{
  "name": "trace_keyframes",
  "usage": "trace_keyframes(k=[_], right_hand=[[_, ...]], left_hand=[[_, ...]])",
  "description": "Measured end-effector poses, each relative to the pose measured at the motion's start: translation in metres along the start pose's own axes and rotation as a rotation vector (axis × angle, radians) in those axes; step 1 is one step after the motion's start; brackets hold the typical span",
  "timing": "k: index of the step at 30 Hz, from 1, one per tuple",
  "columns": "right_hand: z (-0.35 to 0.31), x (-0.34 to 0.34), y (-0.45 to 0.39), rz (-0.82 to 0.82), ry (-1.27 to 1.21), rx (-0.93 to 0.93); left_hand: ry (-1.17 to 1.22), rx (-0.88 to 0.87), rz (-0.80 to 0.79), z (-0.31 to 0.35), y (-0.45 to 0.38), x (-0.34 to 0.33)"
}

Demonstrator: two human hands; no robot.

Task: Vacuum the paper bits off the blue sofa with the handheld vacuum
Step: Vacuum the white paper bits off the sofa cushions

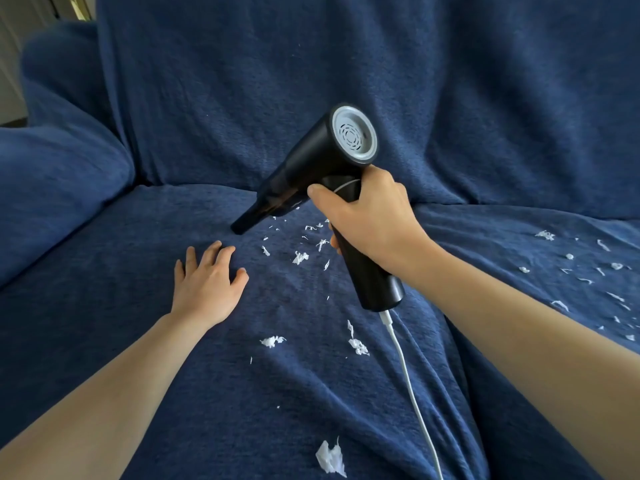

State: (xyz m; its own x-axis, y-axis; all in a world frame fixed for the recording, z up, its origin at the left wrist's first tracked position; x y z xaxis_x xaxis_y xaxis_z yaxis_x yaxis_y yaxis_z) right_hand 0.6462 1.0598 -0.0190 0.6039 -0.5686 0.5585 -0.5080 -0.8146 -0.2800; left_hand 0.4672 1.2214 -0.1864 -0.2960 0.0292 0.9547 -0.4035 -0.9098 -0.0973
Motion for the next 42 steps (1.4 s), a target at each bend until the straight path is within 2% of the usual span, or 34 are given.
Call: trace_keyframes(k=[6, 20, 31, 37, 42], right_hand=[[0.018, 0.017, -0.018, 0.122, 0.112, -0.024], [0.037, 0.028, -0.032, 0.196, 0.126, -0.049], [0.026, -0.013, -0.05, 0.127, 0.034, -0.031], [0.028, 0.006, -0.047, 0.16, 0.107, -0.037], [0.018, 0.022, -0.024, 0.112, 0.105, -0.032]], left_hand=[[-0.013, -0.005, 0.03, 0.0, 0.001, -0.003], [-0.061, -0.002, 0.057, 0.001, 0.0, -0.006], [-0.081, -0.01, 0.066, 0.001, 0.001, -0.007], [-0.077, -0.001, 0.05, 0.0, 0.003, -0.008], [-0.088, 0.002, 0.03, 0.001, 0.009, -0.007]])
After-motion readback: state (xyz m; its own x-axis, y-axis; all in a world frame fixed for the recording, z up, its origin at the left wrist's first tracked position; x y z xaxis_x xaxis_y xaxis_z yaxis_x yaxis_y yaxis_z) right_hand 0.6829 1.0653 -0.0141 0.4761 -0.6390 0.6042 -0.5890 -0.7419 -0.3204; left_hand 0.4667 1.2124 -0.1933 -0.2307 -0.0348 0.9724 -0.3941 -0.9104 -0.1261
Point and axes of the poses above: each hand's wrist, its own y-axis away from the middle knuckle, its own x-axis out of the back of the hand, z = x × y, the point moved 6 cm from there along -y, towards the middle knuckle, and after that the axes turned 4 degrees about y, right-handed, at the moved point
